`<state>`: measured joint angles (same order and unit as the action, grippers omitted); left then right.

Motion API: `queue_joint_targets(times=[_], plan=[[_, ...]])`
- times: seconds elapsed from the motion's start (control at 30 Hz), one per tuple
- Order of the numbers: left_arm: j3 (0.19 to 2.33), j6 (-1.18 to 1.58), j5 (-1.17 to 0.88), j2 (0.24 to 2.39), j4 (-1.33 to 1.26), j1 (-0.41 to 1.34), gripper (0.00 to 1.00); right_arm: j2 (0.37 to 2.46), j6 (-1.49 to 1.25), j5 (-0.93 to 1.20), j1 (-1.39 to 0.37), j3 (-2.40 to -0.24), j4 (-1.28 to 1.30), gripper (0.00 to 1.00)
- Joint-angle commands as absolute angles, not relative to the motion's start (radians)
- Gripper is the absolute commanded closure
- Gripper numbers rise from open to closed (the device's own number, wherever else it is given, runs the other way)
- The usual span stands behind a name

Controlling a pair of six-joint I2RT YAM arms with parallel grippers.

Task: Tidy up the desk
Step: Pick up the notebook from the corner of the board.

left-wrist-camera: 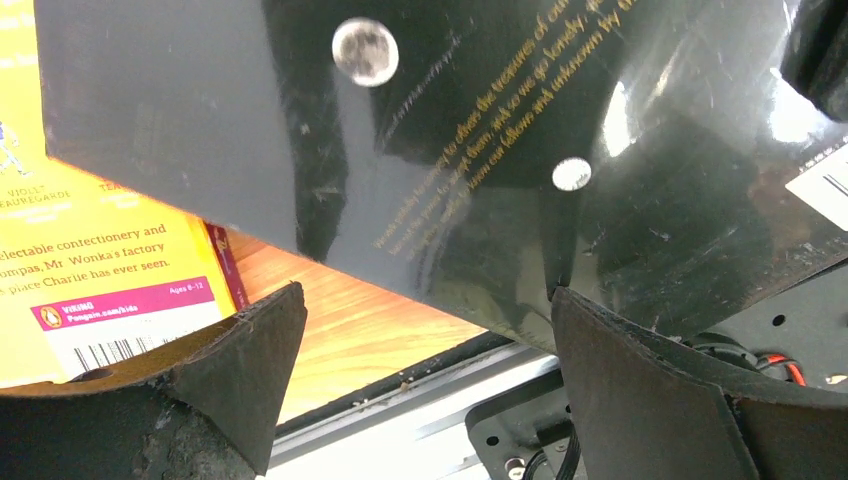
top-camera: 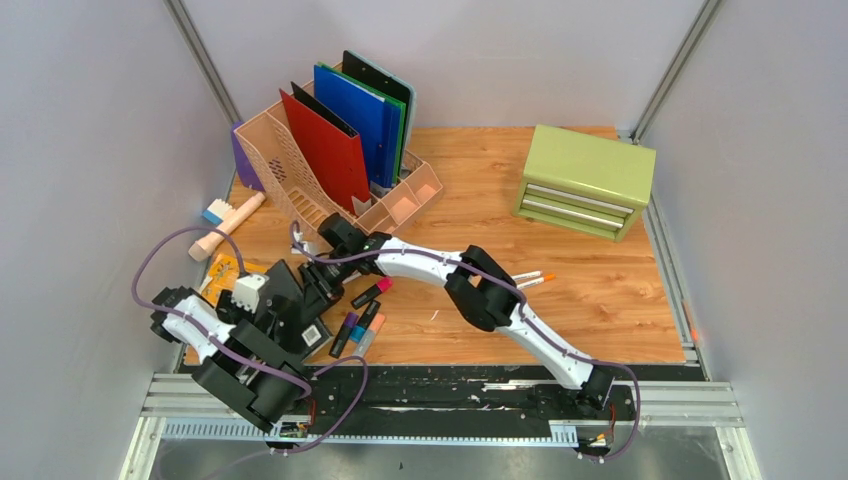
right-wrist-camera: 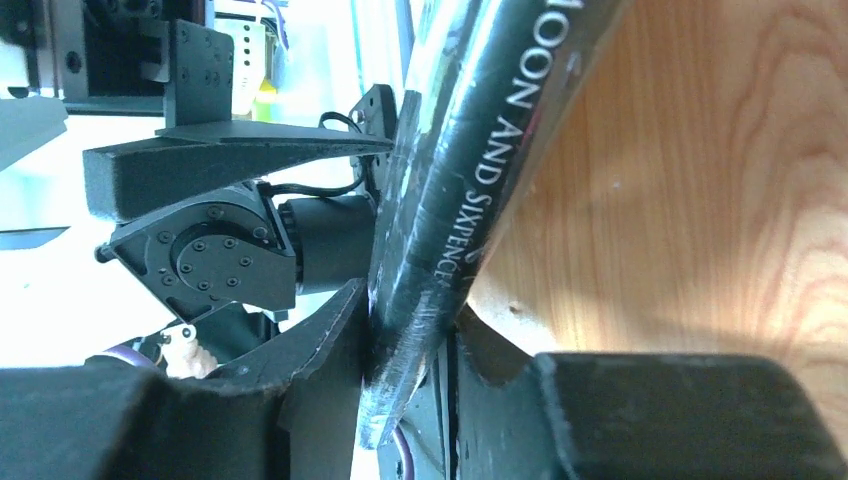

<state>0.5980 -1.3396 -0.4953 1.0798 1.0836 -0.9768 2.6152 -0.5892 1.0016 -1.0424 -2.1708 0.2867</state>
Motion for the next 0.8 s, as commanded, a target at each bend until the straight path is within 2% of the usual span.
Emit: queue_joint_targets(times=[0.0,0.5,0.77], plan=[[0.67,-1.308,-0.585,1.12,1.115,-0.976,0.0,2.467,-0.442,1.012,-1.088,-2.274,0.318,1.0],[1.167,-1.267,-0.776,1.199,1.48,-0.975,0.0,2.278,-0.229,0.796,-1.017,-2.293,0.465,1.0],[1.556,-1.179,-0.909,1.323,1.657,-0.975,0.0,2.209,-0.213,0.761,-0.944,-2.306,0.479,1.0]])
